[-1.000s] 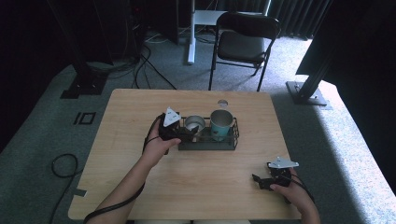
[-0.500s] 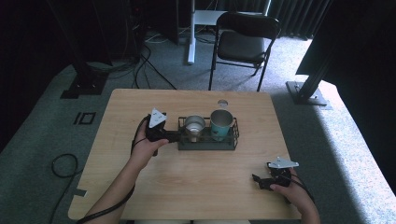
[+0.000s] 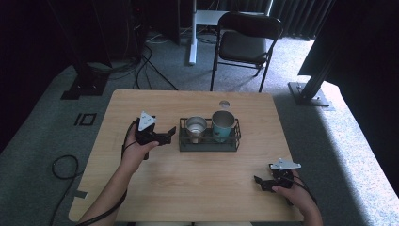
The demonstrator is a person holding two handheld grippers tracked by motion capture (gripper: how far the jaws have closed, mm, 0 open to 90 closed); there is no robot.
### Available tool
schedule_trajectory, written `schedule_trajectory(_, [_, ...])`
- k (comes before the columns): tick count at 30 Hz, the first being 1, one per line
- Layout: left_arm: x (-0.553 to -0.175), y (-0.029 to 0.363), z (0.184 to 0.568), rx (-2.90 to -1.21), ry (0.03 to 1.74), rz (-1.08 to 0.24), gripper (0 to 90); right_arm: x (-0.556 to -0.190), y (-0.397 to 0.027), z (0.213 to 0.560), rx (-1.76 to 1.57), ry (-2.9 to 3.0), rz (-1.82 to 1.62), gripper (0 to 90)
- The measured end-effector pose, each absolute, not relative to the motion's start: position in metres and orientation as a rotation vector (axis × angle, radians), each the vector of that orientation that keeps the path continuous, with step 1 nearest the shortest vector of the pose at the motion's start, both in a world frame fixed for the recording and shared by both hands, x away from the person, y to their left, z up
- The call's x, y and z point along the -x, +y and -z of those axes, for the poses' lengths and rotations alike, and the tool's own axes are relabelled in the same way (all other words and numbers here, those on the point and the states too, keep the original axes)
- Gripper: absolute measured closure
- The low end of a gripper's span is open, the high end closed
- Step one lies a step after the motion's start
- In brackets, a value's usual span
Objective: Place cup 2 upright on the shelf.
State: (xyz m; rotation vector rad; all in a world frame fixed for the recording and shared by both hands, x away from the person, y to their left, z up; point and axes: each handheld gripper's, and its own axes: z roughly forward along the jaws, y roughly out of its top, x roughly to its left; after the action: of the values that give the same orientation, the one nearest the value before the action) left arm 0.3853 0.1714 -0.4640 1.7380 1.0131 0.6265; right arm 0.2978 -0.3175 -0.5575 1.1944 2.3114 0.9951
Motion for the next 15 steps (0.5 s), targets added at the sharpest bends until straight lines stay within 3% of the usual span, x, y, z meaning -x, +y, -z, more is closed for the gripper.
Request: schedule_trajectory(15, [-0.371, 0.207, 0.479, -1.726, 1.108, -0.638, 2.8, -0.298, -0.318, 0.558, -1.194, 2.311, -0.995, 11.8])
